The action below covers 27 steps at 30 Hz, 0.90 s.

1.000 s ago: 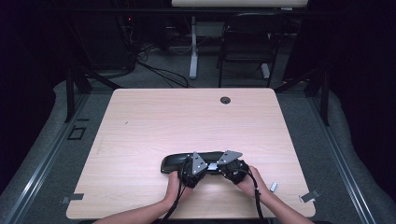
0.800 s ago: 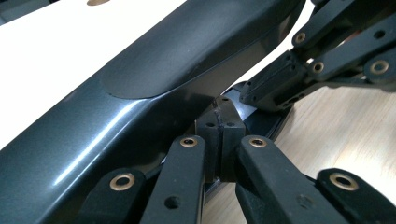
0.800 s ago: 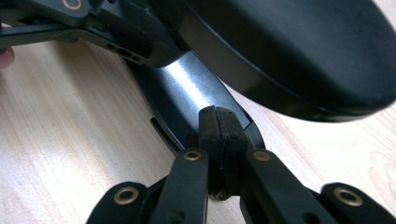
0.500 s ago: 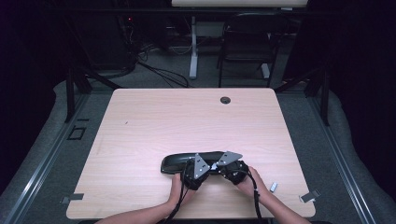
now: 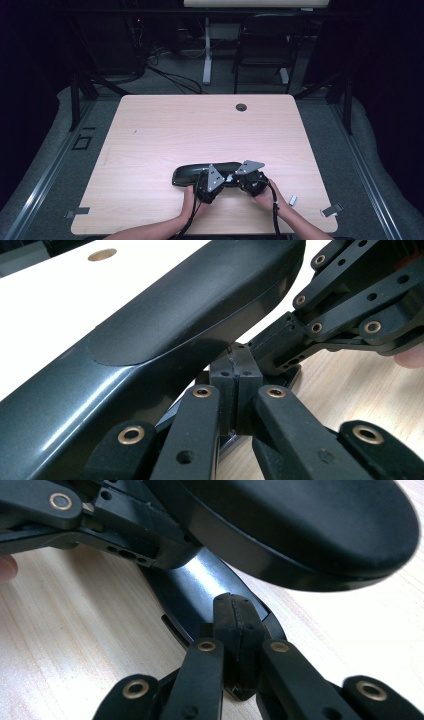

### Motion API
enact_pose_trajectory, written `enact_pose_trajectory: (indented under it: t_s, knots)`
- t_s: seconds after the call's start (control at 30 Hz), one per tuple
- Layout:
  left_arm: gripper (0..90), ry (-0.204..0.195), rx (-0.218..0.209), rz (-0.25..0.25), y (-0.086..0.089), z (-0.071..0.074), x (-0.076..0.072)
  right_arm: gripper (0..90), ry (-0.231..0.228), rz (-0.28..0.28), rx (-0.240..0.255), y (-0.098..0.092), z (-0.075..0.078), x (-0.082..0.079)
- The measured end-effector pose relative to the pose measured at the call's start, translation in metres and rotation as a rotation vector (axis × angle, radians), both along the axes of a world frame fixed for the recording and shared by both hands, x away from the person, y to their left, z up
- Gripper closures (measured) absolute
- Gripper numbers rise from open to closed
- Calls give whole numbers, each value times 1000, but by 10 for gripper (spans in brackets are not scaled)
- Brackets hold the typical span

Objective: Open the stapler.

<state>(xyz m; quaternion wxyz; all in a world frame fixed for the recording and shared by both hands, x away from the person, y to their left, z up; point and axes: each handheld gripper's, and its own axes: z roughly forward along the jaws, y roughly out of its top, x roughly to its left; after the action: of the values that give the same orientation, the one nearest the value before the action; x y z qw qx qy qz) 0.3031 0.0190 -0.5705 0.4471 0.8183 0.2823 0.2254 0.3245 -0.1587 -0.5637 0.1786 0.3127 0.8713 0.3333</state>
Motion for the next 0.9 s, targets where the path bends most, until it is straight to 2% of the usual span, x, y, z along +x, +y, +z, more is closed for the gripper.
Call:
enact_pose_trajectory:
  t_s: [0.23,0.37,0.77,0.9]
  knots:
    - [900,-6,-5,-16,-5,0,0,900,5,1,13,-2,0,1]
    - [900,8,-10,-23,-10,0,3,900,9,-4,33,-4,-1,1]
    - [900,6,0,-33,-9,1,3,900,16,-20,62,-5,-3,1]
    - [900,1,-1,-29,-9,1,2,900,16,-19,56,-5,-3,1]
